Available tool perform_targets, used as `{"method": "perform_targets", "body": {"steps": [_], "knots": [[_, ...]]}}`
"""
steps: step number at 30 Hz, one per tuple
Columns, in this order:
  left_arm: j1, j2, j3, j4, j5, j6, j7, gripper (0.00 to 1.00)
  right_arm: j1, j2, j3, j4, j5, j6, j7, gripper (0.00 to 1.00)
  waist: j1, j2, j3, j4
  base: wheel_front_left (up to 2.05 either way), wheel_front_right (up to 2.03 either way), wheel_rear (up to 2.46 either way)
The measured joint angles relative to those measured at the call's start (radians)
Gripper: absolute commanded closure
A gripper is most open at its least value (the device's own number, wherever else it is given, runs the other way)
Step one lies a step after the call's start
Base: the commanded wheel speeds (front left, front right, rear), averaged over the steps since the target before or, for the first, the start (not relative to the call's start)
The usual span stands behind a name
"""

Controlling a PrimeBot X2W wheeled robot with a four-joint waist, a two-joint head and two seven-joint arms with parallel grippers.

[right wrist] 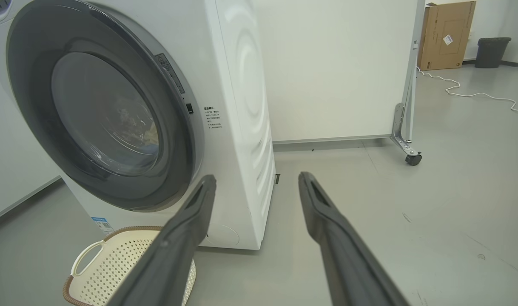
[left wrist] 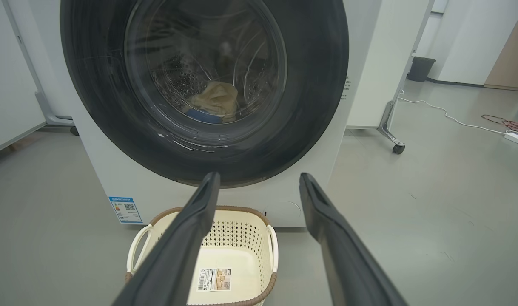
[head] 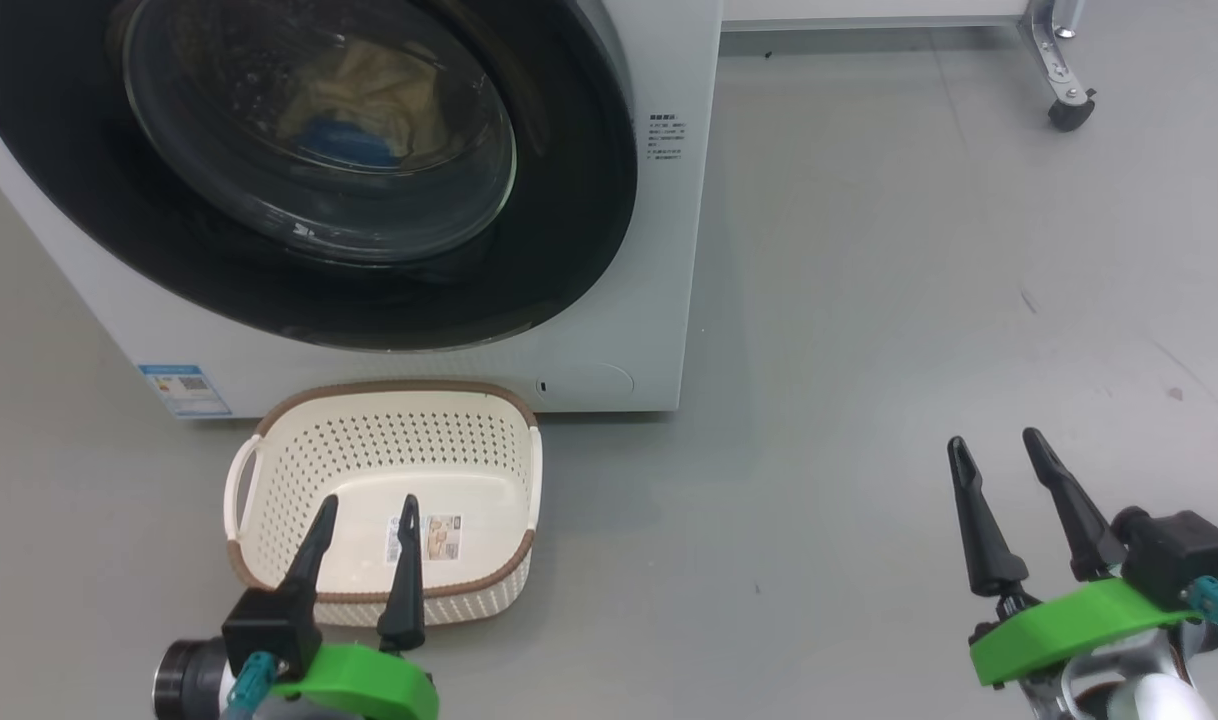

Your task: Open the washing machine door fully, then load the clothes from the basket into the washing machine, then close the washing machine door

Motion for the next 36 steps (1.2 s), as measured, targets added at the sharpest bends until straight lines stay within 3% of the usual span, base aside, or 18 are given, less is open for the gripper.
{"method": "perform_targets", "body": {"steps": [10, 36], "knots": [[0.002, 0.003, -0.008, -0.011, 0.000, 0.010, 0.006, 0.00, 0.029, 0.003, 0.011, -0.058, 0.013, 0.000, 0.030, 0.00, 0.0000, 0.0000, 0.006, -0.009, 0.00, 0.00, 0.00], [0.002, 0.004, -0.026, -0.009, -0.010, 0.027, 0.003, 0.00, 0.048, 0.004, 0.020, -0.067, 0.014, 0.000, 0.054, 0.00, 0.0001, 0.0000, -0.002, 0.001, 0.00, 0.00, 0.00]]}}
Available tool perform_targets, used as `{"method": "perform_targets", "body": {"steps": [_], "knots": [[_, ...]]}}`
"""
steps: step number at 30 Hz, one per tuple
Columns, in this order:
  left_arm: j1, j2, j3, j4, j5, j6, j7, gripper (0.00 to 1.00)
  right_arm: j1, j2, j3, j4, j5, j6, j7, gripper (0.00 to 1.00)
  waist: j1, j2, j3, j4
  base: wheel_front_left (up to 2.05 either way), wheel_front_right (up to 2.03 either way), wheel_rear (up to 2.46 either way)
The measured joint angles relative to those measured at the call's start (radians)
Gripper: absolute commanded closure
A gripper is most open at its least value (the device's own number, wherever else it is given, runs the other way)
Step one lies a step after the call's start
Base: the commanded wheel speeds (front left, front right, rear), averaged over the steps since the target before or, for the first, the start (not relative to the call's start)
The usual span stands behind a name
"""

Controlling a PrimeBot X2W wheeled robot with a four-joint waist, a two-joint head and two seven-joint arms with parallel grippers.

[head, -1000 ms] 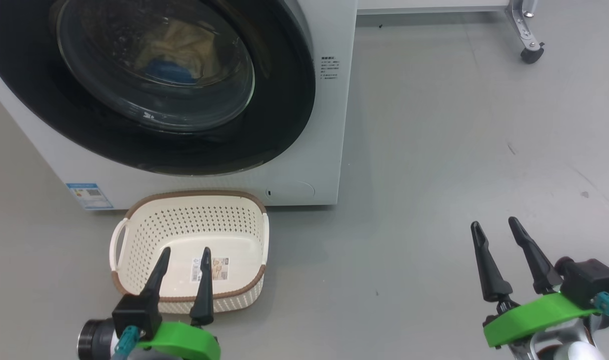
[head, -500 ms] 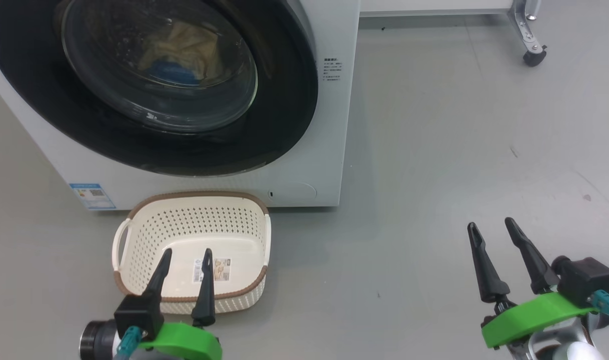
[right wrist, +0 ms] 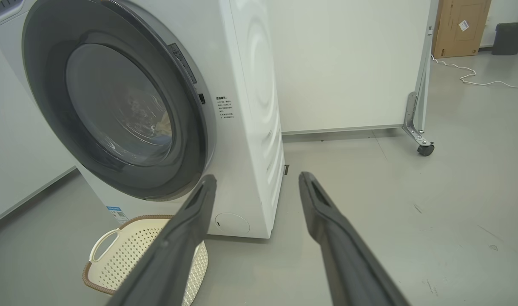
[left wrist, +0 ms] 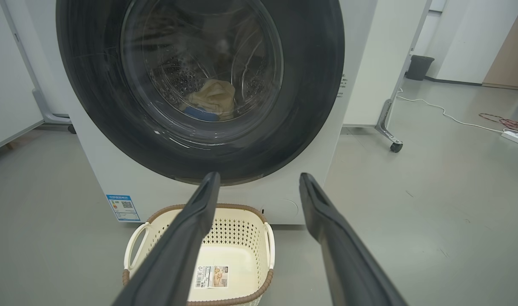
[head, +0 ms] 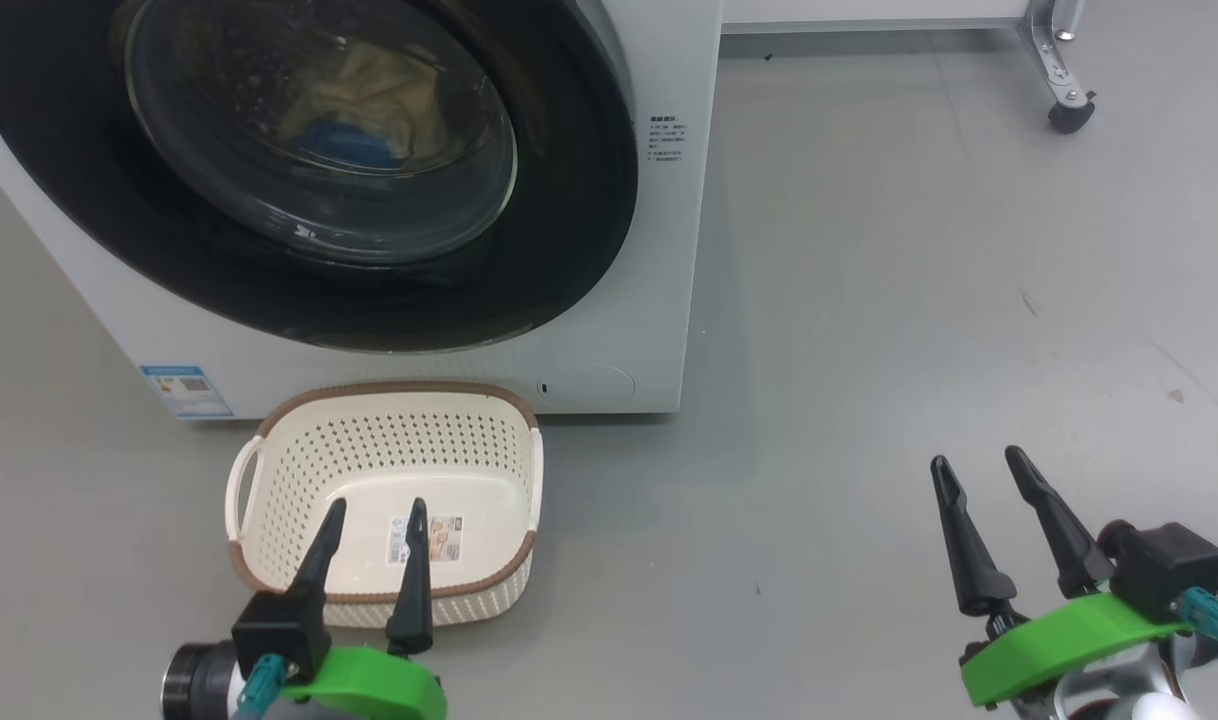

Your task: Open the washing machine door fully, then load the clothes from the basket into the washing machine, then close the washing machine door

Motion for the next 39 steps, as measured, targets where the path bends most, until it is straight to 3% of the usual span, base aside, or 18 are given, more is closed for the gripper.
{"method": "perform_targets", "body": {"steps": [4, 5, 39], "knots": [[0.000, 0.001, -0.001, 0.002, 0.001, 0.010, -0.002, 0.00, 0.000, 0.000, 0.004, 0.000, 0.005, 0.000, 0.003, 0.00, 0.0000, 0.0000, -0.002, 0.002, 0.00, 0.00, 0.00], [0.001, -0.001, -0.001, 0.012, 0.001, 0.009, -0.003, 1.00, 0.000, 0.000, 0.004, 0.010, 0.006, 0.000, 0.003, 1.00, 0.0000, 0.0000, -0.002, 0.002, 0.00, 0.00, 0.00], [0.042, -0.022, 0.076, 0.063, -0.331, -0.065, 0.067, 1.00, 0.005, 0.002, 0.003, 0.109, 0.361, 0.000, 0.035, 1.00, 0.0000, 0.0000, -0.007, 0.007, 0.00, 0.00, 0.00]]}}
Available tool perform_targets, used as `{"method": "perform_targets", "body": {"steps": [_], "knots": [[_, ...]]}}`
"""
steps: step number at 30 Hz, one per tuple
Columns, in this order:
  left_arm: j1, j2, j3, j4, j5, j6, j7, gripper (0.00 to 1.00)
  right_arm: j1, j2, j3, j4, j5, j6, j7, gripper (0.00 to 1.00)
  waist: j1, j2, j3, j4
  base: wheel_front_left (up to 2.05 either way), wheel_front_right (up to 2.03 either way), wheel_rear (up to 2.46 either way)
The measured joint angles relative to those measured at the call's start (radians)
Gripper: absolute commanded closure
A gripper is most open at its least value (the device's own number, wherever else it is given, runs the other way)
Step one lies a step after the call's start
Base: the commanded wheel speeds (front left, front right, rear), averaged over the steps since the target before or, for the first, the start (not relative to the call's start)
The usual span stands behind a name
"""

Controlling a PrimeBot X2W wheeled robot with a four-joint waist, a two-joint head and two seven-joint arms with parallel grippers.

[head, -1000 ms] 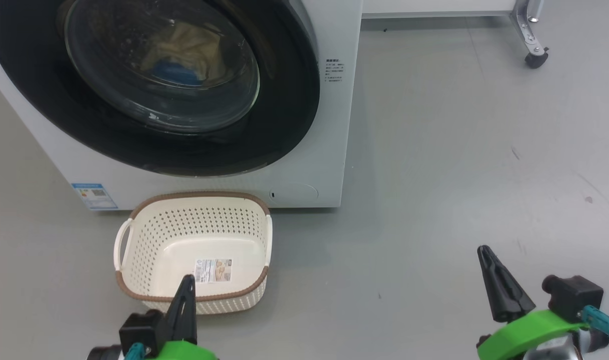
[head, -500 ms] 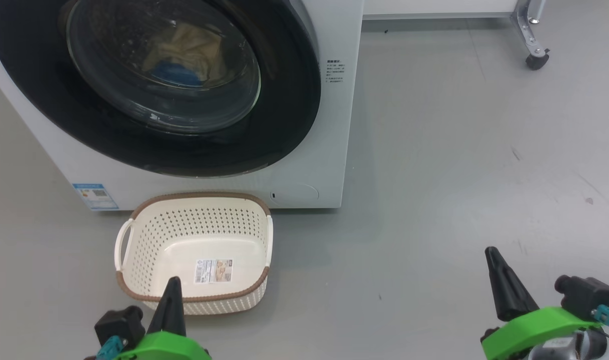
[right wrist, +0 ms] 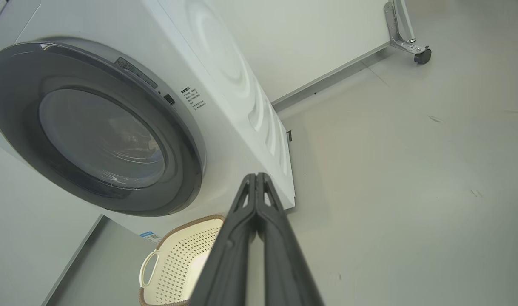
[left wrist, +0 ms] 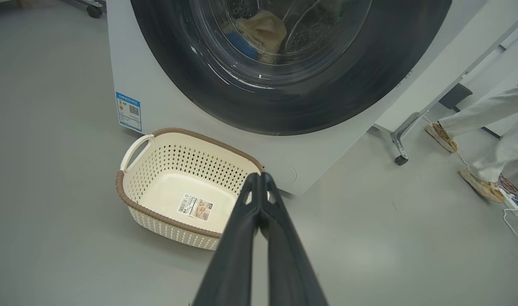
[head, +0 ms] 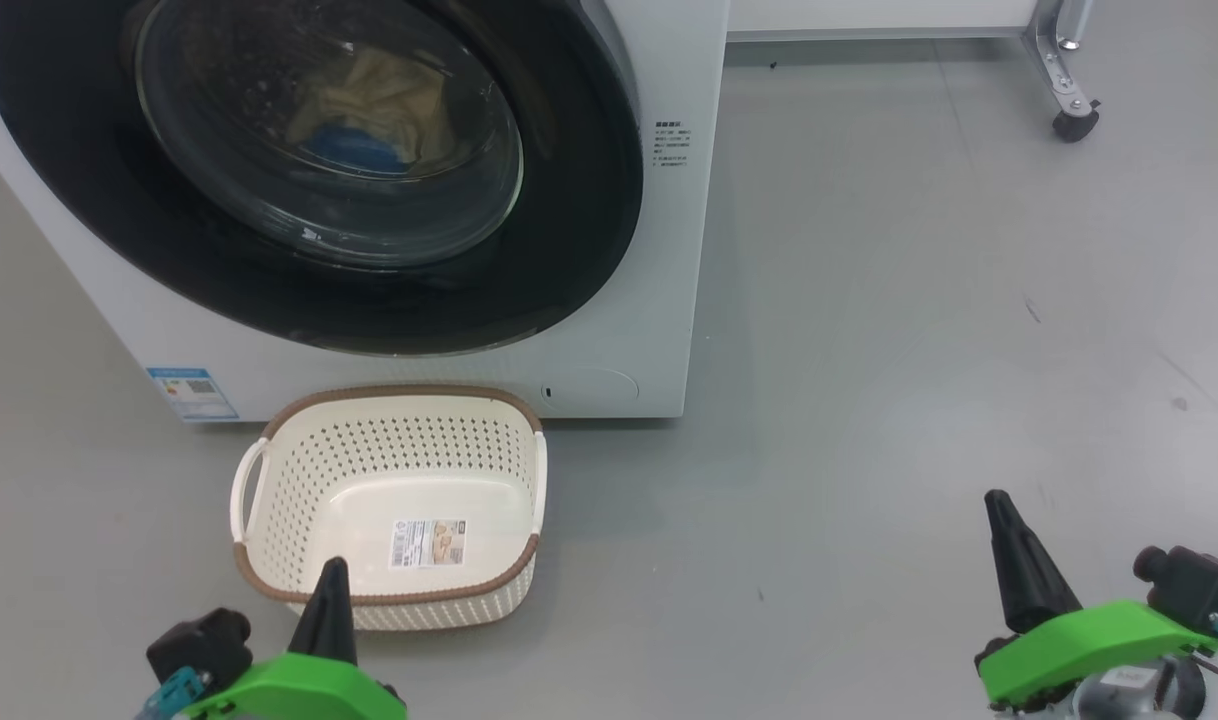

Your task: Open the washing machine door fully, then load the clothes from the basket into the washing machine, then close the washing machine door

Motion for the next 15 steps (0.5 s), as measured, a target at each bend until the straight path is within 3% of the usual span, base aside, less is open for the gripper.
{"method": "perform_targets", "body": {"steps": [15], "knots": [[-0.001, -0.009, 0.056, 0.001, -0.169, -0.038, 0.035, 1.00, -0.025, -0.007, -0.012, 0.029, 0.180, 0.000, 0.025, 1.00, 0.0000, 0.0000, -0.002, 0.002, 0.00, 0.00, 0.00]]}}
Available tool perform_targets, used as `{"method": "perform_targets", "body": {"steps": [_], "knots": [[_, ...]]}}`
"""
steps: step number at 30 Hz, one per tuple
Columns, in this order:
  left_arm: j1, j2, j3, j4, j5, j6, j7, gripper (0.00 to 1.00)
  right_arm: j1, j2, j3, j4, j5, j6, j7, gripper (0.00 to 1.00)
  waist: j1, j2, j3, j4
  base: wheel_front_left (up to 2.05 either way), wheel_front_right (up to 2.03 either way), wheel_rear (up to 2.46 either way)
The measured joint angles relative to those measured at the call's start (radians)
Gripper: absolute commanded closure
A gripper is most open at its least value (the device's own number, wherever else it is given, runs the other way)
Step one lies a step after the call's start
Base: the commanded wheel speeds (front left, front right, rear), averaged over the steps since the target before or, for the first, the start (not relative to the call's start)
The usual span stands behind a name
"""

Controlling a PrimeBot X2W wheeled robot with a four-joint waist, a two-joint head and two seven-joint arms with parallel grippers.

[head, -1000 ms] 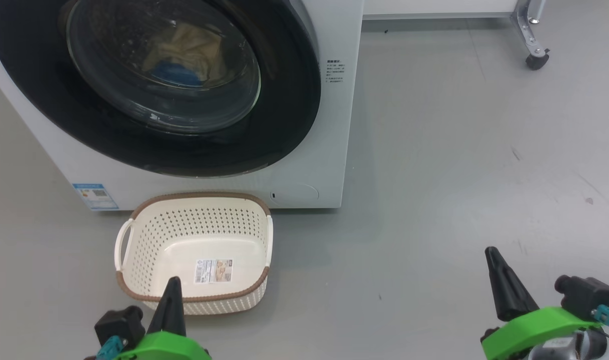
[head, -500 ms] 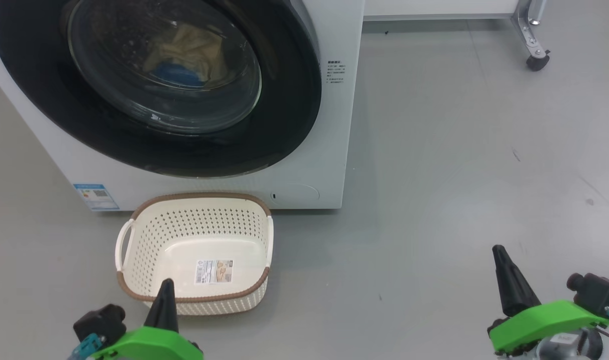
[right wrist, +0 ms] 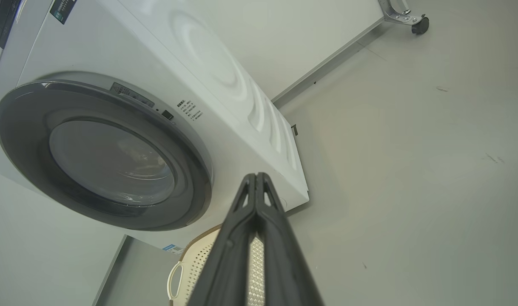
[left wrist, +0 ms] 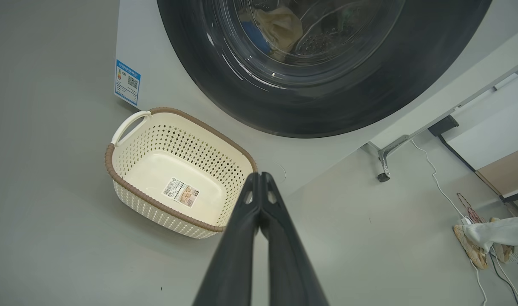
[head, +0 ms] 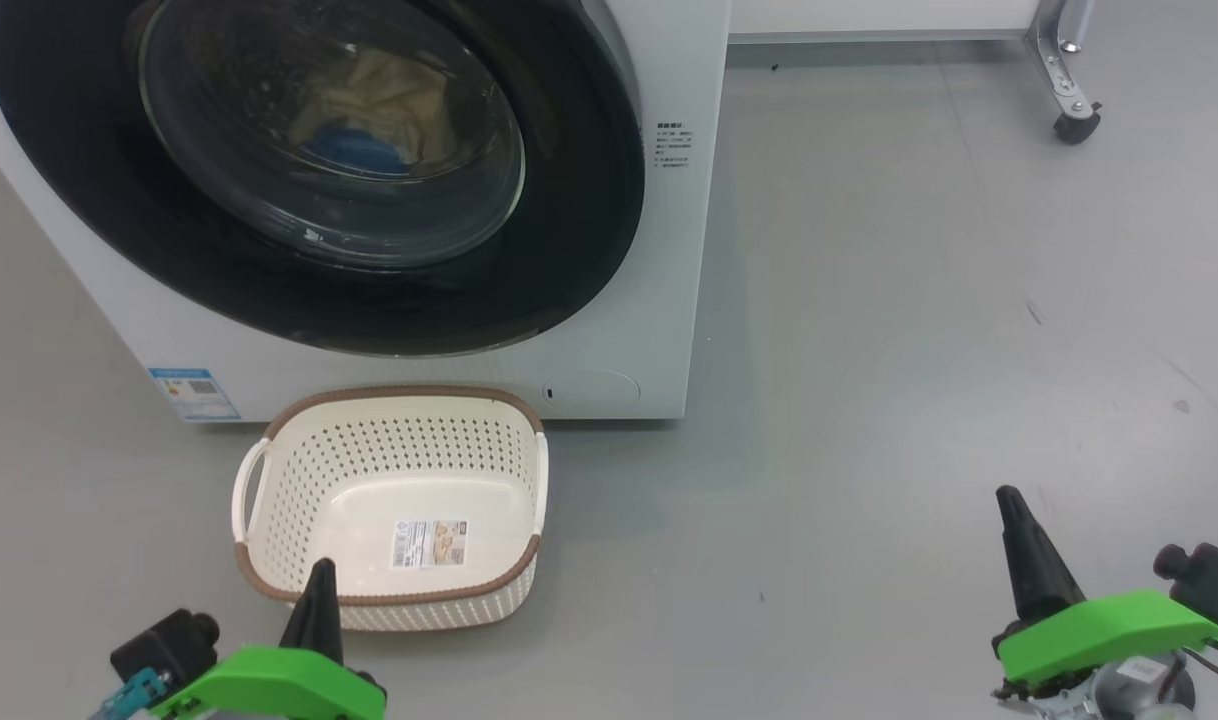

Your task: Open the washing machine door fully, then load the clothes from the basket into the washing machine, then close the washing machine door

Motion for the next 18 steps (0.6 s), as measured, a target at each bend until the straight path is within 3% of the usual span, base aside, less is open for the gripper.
{"method": "perform_targets", "body": {"steps": [18], "knots": [[0.000, -0.011, 0.063, 0.001, -0.192, -0.049, 0.048, 1.00, -0.030, -0.004, -0.017, 0.032, 0.202, 0.000, 0.028, 1.00, 0.0000, 0.0000, -0.003, 0.003, 0.00, 0.00, 0.00]]}}
